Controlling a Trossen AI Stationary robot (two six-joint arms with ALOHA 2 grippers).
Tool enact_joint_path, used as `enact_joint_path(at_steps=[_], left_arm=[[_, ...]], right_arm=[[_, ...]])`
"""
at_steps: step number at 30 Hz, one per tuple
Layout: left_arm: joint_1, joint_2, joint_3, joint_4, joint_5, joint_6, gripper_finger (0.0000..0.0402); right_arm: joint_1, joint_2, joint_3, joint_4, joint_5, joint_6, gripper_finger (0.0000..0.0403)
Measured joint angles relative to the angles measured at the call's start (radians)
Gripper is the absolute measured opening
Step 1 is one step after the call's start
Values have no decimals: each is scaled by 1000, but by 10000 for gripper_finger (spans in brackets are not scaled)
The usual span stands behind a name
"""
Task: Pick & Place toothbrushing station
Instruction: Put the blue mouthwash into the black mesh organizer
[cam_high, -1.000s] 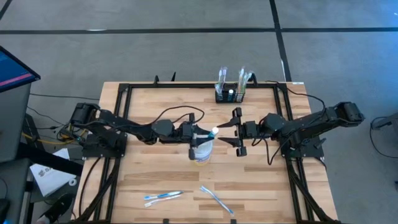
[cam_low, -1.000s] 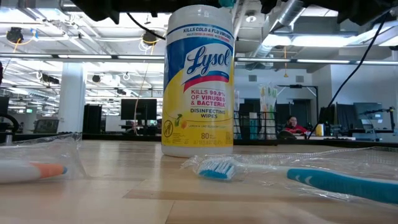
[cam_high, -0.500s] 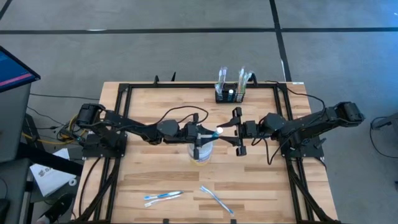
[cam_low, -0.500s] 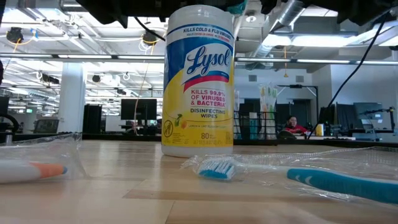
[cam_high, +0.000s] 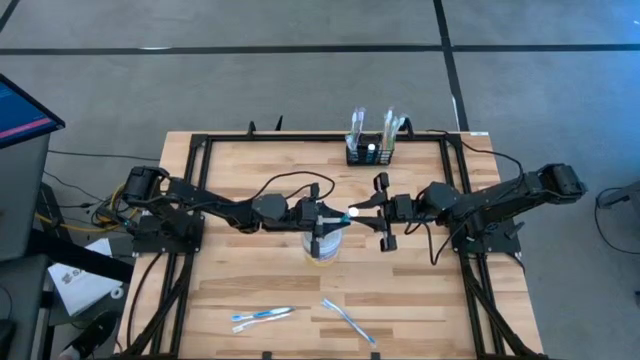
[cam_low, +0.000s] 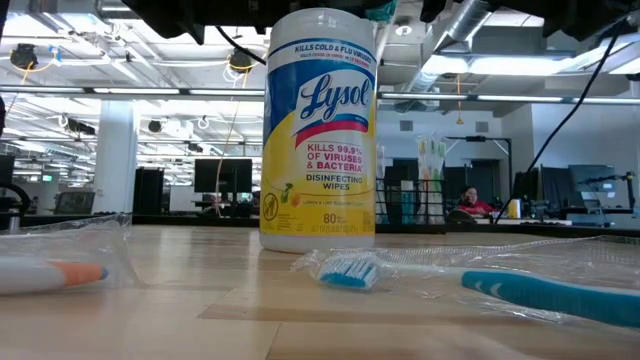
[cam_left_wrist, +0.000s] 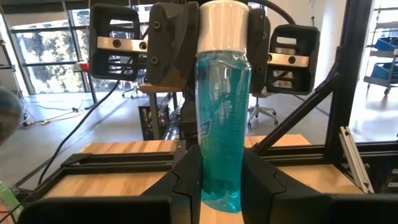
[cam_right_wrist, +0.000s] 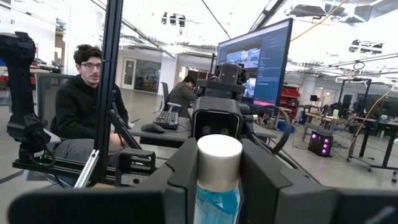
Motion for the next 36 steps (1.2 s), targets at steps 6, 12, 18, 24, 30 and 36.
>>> enact_joint_path(at_steps=[6,12,18,24,30,36], left_arm=[[0,0,-1,-3,0,-2,63],[0,0,-1,-4,0,-5,74],[0,0,-1,-3,0,-7,102],[0,-2,-1,-2,-1,-13,126],[0,-44,-1,-5,-1,-12,129],[-1,-79,-1,-29,-1,-10,127]], right_arm=[[0,0,0,-11,-1,-8,81],[0,-1,0,-15,-2,-11,81],[0,-1,0,-15,-2,-14,81],[0,0,0,-15,-2,-19,81],[0,-2,0,-18,1,-26,81],[-14,-3,0,-18,1,-32,81]])
